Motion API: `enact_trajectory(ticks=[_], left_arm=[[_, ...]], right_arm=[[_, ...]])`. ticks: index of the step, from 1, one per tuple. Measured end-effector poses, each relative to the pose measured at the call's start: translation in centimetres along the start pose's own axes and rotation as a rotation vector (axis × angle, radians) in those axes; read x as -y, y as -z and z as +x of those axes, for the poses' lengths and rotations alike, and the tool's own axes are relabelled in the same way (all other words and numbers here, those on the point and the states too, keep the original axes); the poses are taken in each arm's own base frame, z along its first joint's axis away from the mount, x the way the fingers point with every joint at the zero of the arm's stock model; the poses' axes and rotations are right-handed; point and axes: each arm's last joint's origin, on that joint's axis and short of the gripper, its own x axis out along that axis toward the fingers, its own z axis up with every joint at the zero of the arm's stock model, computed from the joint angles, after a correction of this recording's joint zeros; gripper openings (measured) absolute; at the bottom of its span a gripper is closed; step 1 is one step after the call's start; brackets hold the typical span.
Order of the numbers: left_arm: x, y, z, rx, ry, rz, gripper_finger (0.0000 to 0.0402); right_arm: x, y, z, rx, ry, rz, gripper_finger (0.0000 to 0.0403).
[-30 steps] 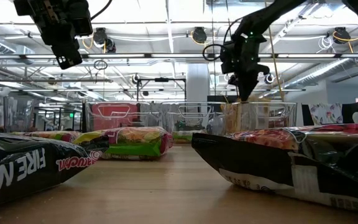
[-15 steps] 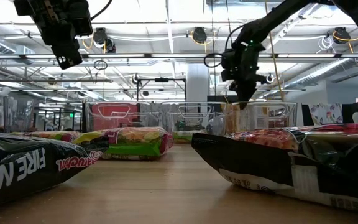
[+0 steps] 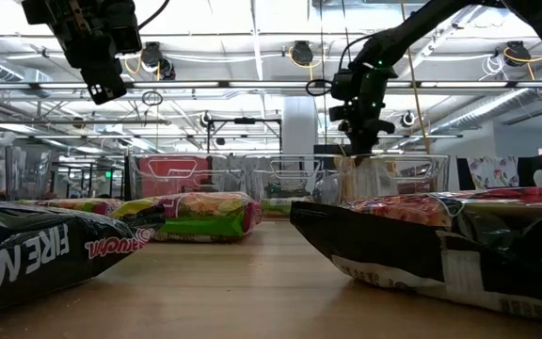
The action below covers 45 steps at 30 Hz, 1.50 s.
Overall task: Sort Maruchan noodles
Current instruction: Put the yellow noodle pack into the right transparent bin
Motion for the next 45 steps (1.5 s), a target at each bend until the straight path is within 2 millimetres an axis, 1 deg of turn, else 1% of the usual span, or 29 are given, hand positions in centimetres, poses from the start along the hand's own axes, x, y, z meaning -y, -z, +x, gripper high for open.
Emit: enact_trajectory(ticks=[4,10,17,24,34,36,39,42,45], left_arm=[[0.0,0.0,0.0,0.0,0.0,-0.003,0.0008],[0.0,0.0,0.0,0.0,0.0,-0.012,0.0008],[0.0,0.0,0.0,0.0,-0.001,-0.008,0.0008],[0.0,0.0,0.0,0.0,0.0,-0.008,0.0008],[0.0,0.0,0.0,0.0,0.0,-0.012,0.0008],[0.0,0.0,0.0,0.0,0.0,-0.011,0.0008],[0.0,0.0,0.0,-0.001,0.0,-0.011,0.0008],[0.0,0.0,0.0,0.0,0.0,-0.011,0.0008],[0.0,0.0,0.0,0.0,0.0,-0.011,0.0008]], right_arm=[[0.1,-0.7,0.0,-0.041,0.078,-0.027,0.0],[-0.2,-1.3,0.1,-0.038,0.075,-0.094,0.0],[-0.1,-1.3,0.1,-0.051,0.095,-0.032,0.0001],[-0.1,-1.2,0.1,-0.078,0.112,0.018,0.0029],[-0.1,-1.2,-0.1,-0.075,0.114,0.009,0.0073],[-0.2,-1.4,-0.6,-0.062,0.134,-0.01,0.0077],[-0.1,-1.9,-2.0,-0.021,0.199,-0.031,0.0079],[-0.2,-2.3,-3.6,0.027,0.266,-0.03,0.0079],[-0.7,-2.7,-5.5,0.064,0.316,-0.038,0.008]])
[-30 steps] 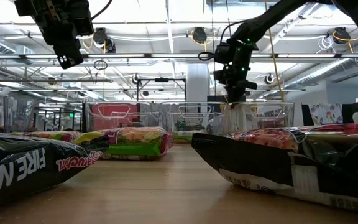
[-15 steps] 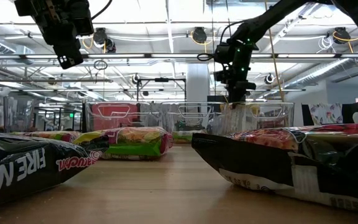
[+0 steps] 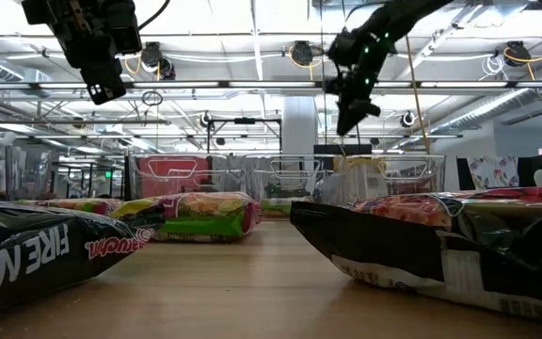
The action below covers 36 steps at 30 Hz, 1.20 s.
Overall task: Sort Maruchan noodles
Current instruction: Put the yellow noodle pack into the right transparent bin
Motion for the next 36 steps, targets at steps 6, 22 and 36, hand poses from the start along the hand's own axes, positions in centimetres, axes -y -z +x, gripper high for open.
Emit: enact_trajectory(ticks=[6,22,36], left_arm=[[0.0,0.0,0.0,0.0,0.0,0.005,0.0008],[0.0,0.0,0.0,0.0,0.0,0.023,0.0008],[0.0,0.0,0.0,-0.001,0.0,0.023,0.0008]], right_arm=[[-0.5,-1.0,-5.7,0.099,0.095,0.073,0.008],[-10.3,-2.5,-20.0,0.308,-0.151,0.384,0.0079],[-16.9,-4.6,-21.6,0.112,-0.708,0.649,0.0079]])
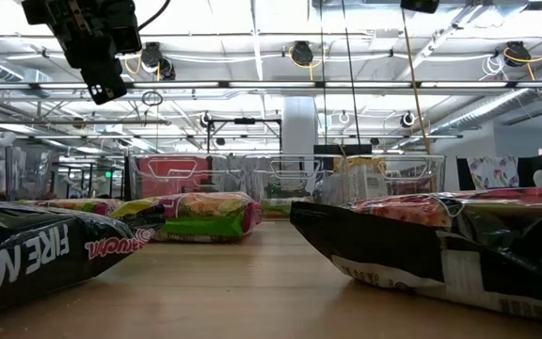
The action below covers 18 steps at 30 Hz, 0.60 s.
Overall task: Sort Maruchan noodles
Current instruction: Put the yellow noodle pack into the right transparent bin
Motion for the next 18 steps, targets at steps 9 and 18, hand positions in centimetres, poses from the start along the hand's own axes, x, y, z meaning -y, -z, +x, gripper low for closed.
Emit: enact_trajectory(ticks=[9,18], left_arm=[[0.0,0.0,0.0,0.0,0.0,0.01,0.0008],[0.0,0.0,0.0,0.0,0.0,0.036,0.0008]], right_arm=[[-3.0,2.2,2.5,-0.338,-0.048,0.186,0.0079],[-5.4,5.7,7.5,-0.598,-0.088,0.389,0.0079]])
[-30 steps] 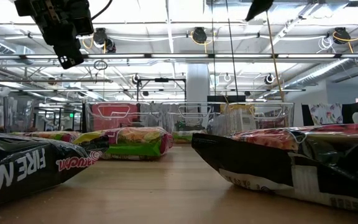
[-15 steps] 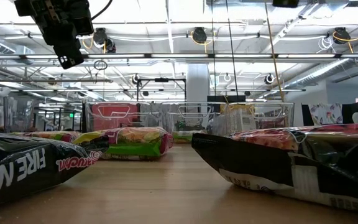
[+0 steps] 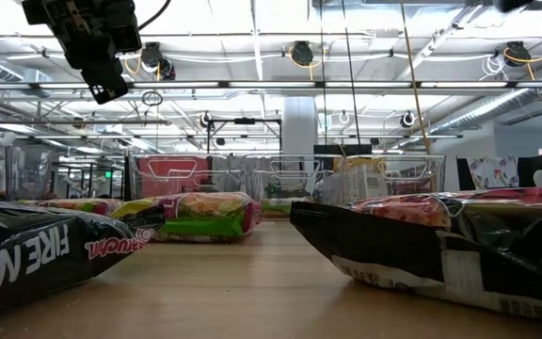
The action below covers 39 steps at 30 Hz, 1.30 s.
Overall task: Sort Maruchan noodles
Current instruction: Put the yellow noodle pack into the right transparent bin
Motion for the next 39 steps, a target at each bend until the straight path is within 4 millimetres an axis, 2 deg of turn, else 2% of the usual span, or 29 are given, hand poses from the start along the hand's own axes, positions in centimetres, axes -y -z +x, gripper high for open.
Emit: enact_trajectory(ticks=[5,11,15,18,25,32,39], left_arm=[[0.0,0.0,0.0,0.0,0.0,0.04,0.0008],[0.0,0.0,0.0,-0.001,0.001,0.078,0.0008],[0.0,0.0,0.0,-0.001,0.0,0.078,0.0008],[0.0,0.0,0.0,-0.001,0.0,0.099,0.0008],[0.0,0.0,0.0,-0.001,0.0,0.119,0.0008],[0.0,0.0,0.0,-0.001,0.001,0.095,0.0008],[0.0,0.0,0.0,-0.001,0.001,0.093,0.0008]], right_arm=[[-0.1,-0.6,4.1,-0.041,-0.039,0.082,0.0079],[-1.7,-2.4,8.7,0.05,-0.287,0.128,0.0079],[-2.3,-2.1,11.2,0.055,-0.401,0.149,0.0079],[-2.1,-1.2,12.7,0.024,-0.393,0.156,0.0079],[-1.4,0.5,14.2,-0.065,-0.274,0.194,0.0079],[-0.1,1.9,14.9,-0.103,-0.098,0.348,0.0058],[-0.7,2.8,15.4,-0.095,-0.108,0.373,0.0045]])
